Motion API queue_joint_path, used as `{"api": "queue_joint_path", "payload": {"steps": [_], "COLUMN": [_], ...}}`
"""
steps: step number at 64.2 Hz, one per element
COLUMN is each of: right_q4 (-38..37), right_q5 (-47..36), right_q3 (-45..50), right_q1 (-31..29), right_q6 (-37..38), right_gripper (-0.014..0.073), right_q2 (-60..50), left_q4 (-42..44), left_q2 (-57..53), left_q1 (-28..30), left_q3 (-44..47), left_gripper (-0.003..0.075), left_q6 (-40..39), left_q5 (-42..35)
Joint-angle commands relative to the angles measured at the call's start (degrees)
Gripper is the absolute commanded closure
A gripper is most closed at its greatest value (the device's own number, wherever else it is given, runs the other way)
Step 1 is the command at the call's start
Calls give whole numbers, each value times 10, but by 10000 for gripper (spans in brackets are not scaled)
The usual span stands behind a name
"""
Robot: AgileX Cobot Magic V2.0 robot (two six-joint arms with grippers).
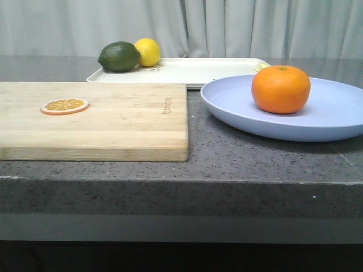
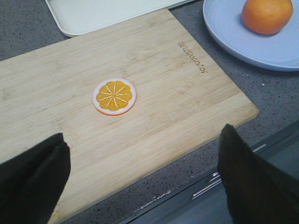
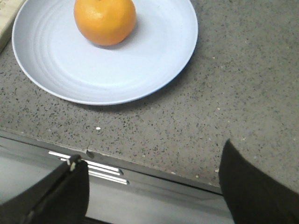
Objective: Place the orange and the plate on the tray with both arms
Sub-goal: 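Move the right gripper down to the plate rim farthest from the board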
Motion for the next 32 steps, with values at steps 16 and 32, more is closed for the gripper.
{"api": "queue_joint_path", "payload": {"steps": [16,32], "right_q4": [-35,75], "right_q5": [92,95], "right_q3": [-168,-184], "right_q1": [-61,-207], "right_q6": [-1,-84], "right_gripper": [11,11], "right_q2": [160,262], "left_q4": [-6,0], "left_q2": [-2,-2], "left_q1": [0,0], "left_q3": [-16,-16], "left_gripper": [101,101], "left_q6": [-5,-5], "left_q5": [-38,-38]}}
